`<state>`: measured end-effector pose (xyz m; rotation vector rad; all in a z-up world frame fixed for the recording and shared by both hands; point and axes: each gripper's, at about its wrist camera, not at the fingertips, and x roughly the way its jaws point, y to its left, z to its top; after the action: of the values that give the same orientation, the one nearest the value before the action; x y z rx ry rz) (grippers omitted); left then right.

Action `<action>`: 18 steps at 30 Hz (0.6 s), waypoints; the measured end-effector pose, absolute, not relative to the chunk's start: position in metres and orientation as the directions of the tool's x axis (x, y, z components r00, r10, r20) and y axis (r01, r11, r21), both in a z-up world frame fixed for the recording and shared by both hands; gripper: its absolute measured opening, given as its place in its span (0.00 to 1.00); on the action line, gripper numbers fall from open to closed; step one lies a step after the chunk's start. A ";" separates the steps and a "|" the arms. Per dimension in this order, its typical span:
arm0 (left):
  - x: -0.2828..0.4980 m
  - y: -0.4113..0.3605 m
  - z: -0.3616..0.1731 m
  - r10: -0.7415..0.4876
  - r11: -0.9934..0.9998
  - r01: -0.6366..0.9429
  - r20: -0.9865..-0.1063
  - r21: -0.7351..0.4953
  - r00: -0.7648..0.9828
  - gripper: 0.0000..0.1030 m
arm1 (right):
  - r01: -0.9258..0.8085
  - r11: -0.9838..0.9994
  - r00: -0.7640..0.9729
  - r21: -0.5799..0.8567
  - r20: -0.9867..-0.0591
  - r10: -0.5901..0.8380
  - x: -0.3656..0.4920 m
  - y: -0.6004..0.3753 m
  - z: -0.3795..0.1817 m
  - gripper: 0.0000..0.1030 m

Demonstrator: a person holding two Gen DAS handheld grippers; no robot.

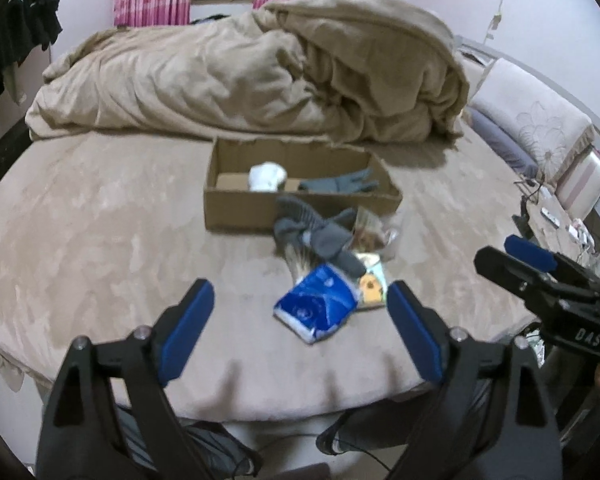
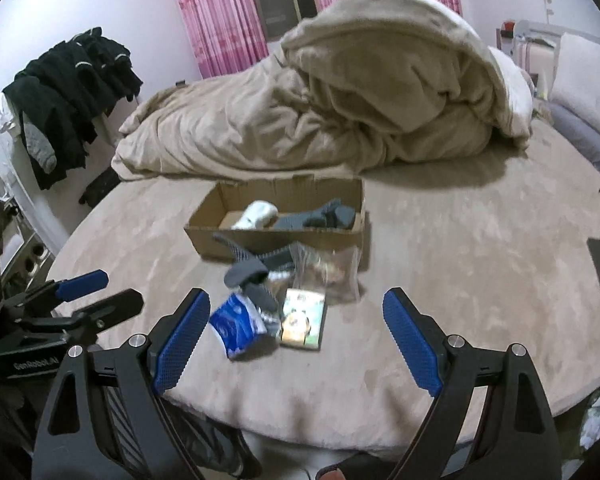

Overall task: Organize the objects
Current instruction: 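Grasp the blue tissue pack with the left tool while the right tool grasps the snack bag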

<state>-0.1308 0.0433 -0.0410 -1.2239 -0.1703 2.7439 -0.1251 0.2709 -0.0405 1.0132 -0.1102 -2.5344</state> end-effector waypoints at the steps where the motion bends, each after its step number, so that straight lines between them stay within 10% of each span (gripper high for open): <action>1: -0.132 0.044 -0.048 0.165 -0.985 -0.070 -0.737 -0.159 -0.656 0.89 | 0.337 -0.915 -0.647 0.222 -0.652 -0.396 -0.126 0.271 -0.045 0.88; 18: -0.166 0.069 -0.142 0.135 -0.991 -0.090 -0.836 -0.102 -0.532 0.91 | 0.305 -0.920 -0.584 0.245 -0.715 -0.384 -0.163 0.279 -0.097 0.88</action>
<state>-0.1660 0.0686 -0.1418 -1.4472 -0.0703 2.6418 -0.1630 0.2786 -0.0971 1.1577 -0.1342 -2.4924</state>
